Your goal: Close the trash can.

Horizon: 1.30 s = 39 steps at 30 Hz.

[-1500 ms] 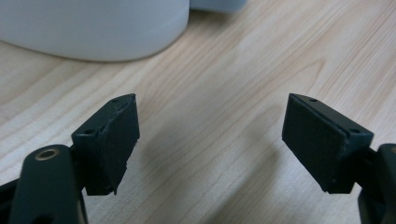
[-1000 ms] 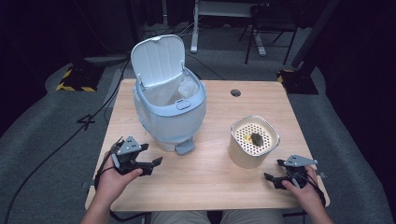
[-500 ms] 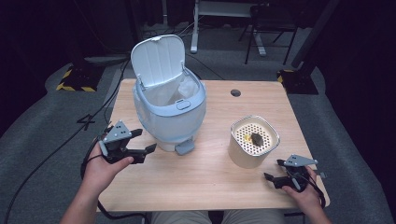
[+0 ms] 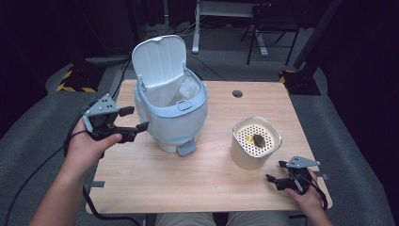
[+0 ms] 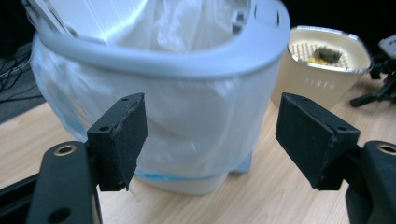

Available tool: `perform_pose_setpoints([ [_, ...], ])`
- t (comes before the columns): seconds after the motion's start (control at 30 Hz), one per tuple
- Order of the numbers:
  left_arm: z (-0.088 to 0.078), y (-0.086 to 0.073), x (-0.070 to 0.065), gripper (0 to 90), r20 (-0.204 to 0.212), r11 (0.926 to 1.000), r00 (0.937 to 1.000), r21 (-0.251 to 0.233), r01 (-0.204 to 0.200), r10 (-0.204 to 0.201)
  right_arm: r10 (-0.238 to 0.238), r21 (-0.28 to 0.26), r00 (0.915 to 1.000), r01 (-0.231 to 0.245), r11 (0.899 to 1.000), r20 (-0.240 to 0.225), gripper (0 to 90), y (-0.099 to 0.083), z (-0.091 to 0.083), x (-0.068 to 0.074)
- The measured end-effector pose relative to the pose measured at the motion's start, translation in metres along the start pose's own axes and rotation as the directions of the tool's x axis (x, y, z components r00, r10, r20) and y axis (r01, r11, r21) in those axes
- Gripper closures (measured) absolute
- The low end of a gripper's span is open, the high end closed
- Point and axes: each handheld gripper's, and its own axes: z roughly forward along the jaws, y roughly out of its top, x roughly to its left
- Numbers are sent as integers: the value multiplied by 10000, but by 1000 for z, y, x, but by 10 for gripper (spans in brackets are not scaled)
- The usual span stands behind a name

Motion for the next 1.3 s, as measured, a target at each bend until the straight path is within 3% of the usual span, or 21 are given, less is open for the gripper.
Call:
perform_pose_setpoints([
  [0.1, -4, 12, 8, 282, 369, 9993, 9992, -323, -168, 180, -24, -13, 10000, 24, 10000, -34, 173, 0, 0, 0],
  [0.2, -6, 28, 16, 301, 670, 9954, 9950, -660, -696, 740, -43, -21, 10000, 43, 10000, -55, 178, 0, 0, 0],
  [0.27, -6, 35, 20, 283, 834, 9938, 9928, -780, -790, 855, -49, -27, 10000, 49, 10000, -64, 181, 0, 0, 0],
  [0.5, 0, 56, 40, 255, 1349, 9903, 9904, -1385, -95, 284, -42, -37, 9999, 42, 10000, -117, 185, 0, 0, 0],
  [0.67, 1, 68, 59, 250, 1113, 9851, 9937, -1691, 306, -118, -52, -43, 9999, 52, 10000, -136, 187, 0, 0, 0],
  [0.77, 2, 74, 71, 273, 703, 9851, 9974, -1698, 271, -154, -55, -44, 9999, 54, 10000, -145, 189, 0, 0, 0],
  [0.97, 10, 80, 89, 285, 251, 9782, 9973, -1947, 726, -690, -42, -62, 9999, 41, 10000, -160, 191, 0, 0, 0],
  [1.13, 21, 85, 97, 287, 157, 9763, 9963, -1986, 858, -844, -49, -69, 9999, 48, 10000, -162, 192, 0, 0, 0],
  [1.3, 33, 91, 100, 294, 105, 9799, 9963, -1800, 860, -855, -43, -72, 9998, 42, 10000, -168, 193, 0, 0, 0],
])
